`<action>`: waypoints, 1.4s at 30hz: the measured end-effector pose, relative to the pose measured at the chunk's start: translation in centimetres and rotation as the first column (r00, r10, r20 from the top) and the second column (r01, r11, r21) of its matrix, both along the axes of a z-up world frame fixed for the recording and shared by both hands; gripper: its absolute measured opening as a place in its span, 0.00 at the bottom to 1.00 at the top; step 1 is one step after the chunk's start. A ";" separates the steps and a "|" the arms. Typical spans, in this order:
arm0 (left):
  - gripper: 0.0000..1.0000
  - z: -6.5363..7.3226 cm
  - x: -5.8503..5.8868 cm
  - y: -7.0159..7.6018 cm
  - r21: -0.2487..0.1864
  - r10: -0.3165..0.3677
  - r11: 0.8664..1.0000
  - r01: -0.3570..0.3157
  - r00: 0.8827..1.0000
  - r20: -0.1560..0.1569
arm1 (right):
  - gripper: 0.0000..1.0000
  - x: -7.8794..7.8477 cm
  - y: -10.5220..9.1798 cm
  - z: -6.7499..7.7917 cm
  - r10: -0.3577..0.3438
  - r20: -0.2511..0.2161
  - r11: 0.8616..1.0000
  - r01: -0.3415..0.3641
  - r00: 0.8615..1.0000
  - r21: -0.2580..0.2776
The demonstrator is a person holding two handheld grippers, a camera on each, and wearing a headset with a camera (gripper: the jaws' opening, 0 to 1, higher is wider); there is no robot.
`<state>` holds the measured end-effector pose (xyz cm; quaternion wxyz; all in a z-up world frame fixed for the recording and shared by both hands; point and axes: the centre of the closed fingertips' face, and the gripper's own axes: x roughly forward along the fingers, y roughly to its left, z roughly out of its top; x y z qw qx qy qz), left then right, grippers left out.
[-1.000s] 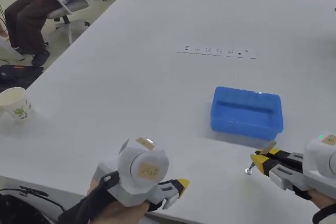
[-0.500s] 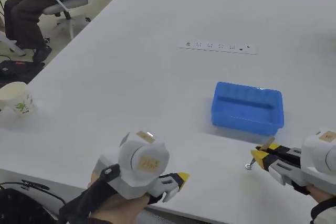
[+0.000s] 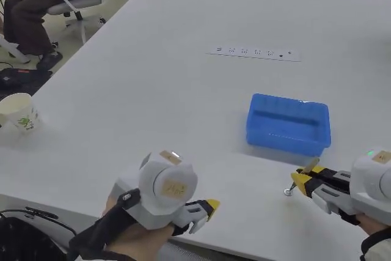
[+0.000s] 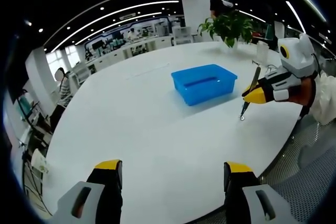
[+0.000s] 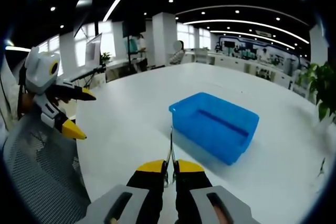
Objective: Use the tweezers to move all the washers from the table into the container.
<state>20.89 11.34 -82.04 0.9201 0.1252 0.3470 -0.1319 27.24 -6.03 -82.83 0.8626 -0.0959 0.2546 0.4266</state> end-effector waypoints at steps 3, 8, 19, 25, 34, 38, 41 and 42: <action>0.80 0.0 0.0 0.0 0.000 0.001 1.000 -0.001 1.000 -0.001 | 0.03 0.0 0.0 0.0 0.010 0.018 1.000 -0.010 1.000 -0.012; 0.80 -0.1 0.0 0.0 0.005 -0.002 1.000 0.002 1.000 -0.003 | 0.02 -0.4 0.3 0.0 0.033 0.029 0.999 -0.032 0.999 -0.018; 0.79 -0.1 -0.1 0.1 0.010 -0.005 1.000 0.005 1.000 -0.006 | 0.00 -0.3 0.0 -0.1 0.010 -0.006 1.000 -0.010 1.000 -0.002; 0.79 -0.2 -0.1 0.1 0.017 -0.008 1.000 0.008 1.000 -0.008 | 0.02 -0.3 0.1 0.0 0.012 0.002 1.000 -0.012 1.000 -0.008; 0.79 -0.2 -0.1 0.1 0.019 -0.005 1.000 0.005 1.000 -0.007 | 0.03 -0.1 -0.1 0.0 0.000 0.008 1.000 0.000 1.000 -0.012; 0.78 -0.1 -0.1 0.2 0.020 -0.002 1.000 0.002 1.000 -0.007 | 0.03 -0.2 0.0 0.0 0.012 0.023 0.999 -0.011 1.000 -0.032; 0.78 -0.1 -0.1 0.2 0.022 -0.003 1.000 0.003 1.000 -0.007 | 0.03 -0.2 -0.1 0.0 0.015 0.024 0.999 -0.014 1.000 -0.035; 0.78 -0.1 -0.1 0.1 0.023 -0.004 1.000 0.004 1.000 -0.006 | 0.03 -0.2 -0.1 0.1 0.014 0.027 0.999 -0.013 1.000 -0.035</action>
